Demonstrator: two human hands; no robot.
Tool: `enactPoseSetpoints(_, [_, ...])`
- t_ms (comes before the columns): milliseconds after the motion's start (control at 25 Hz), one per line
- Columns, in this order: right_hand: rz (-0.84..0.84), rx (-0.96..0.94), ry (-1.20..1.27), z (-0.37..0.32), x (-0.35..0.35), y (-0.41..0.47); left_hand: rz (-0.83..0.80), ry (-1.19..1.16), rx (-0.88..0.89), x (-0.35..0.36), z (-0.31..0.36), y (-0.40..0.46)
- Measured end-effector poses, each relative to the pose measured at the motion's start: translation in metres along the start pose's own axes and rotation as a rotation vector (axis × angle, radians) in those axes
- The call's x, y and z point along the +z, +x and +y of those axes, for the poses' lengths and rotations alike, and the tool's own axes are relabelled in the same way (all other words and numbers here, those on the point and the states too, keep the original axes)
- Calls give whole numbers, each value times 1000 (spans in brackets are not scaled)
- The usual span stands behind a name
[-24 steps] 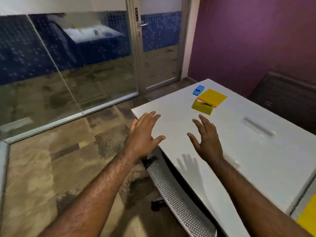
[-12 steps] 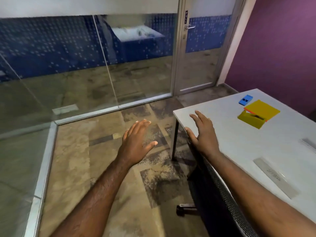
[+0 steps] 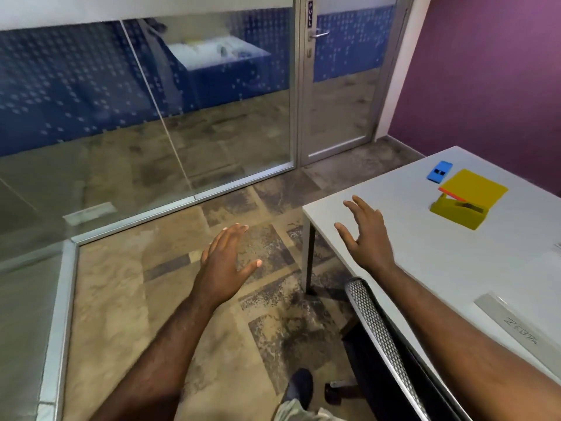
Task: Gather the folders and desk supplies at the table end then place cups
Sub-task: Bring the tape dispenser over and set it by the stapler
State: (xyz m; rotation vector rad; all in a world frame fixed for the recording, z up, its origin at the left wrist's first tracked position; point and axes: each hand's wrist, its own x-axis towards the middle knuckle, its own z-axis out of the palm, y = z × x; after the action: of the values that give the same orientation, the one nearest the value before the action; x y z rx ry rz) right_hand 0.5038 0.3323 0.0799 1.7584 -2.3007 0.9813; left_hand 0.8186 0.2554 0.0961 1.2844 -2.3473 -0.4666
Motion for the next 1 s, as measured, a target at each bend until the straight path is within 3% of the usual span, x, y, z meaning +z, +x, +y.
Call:
enactPoseSetpoints(320, [72,224,12,74,30,66,-189,10,158,54,7,167])
enactPoseSetpoints(640, [103,452,-97,111,33,59,-425,-59,379,129,53,278])
enactPoseSetpoints(1000, [194,773,-239,120,52,80,-622,-86,758,196,67,391])
